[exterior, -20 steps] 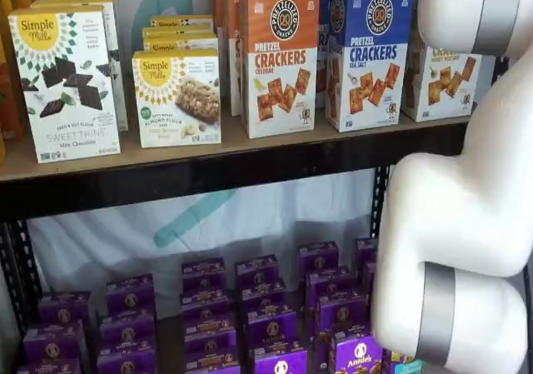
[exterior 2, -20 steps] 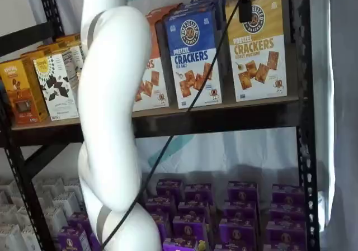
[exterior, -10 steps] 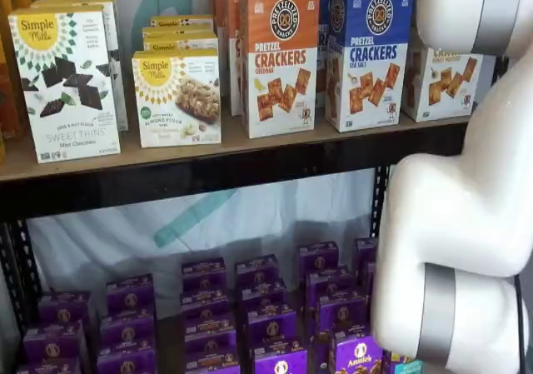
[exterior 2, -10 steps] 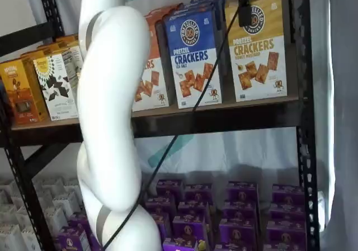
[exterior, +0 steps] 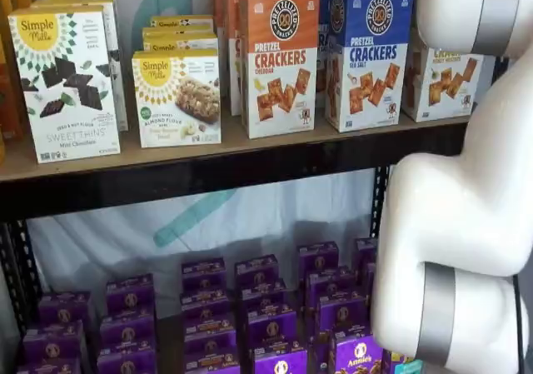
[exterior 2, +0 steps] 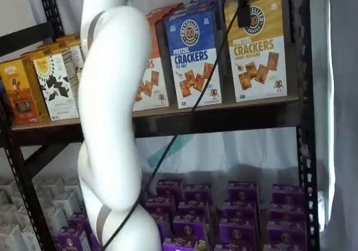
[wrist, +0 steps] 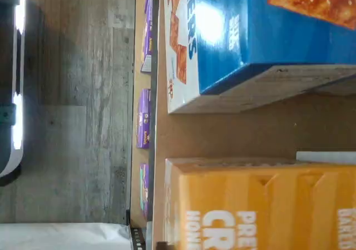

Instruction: Retrieve the yellow and white box located on the top shelf, the sixth one from the left

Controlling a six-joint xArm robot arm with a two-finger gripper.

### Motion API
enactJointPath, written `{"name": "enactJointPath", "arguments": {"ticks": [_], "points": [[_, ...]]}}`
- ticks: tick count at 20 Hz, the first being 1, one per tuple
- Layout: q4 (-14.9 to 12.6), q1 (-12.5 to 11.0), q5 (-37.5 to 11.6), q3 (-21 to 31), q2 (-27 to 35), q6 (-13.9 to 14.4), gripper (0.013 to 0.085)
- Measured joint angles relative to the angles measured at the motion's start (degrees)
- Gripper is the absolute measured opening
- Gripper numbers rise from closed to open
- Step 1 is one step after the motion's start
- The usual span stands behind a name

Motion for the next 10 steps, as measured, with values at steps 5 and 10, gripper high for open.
{"name": "enactJointPath", "arguments": {"ticks": [5,10], "points": [[0.29,-0.15,0.30,0.12,-0.24,0.00,0.0650],[1.69,-1.05,1.90,-0.13,-0.92,-0.03,0.0650]]}}
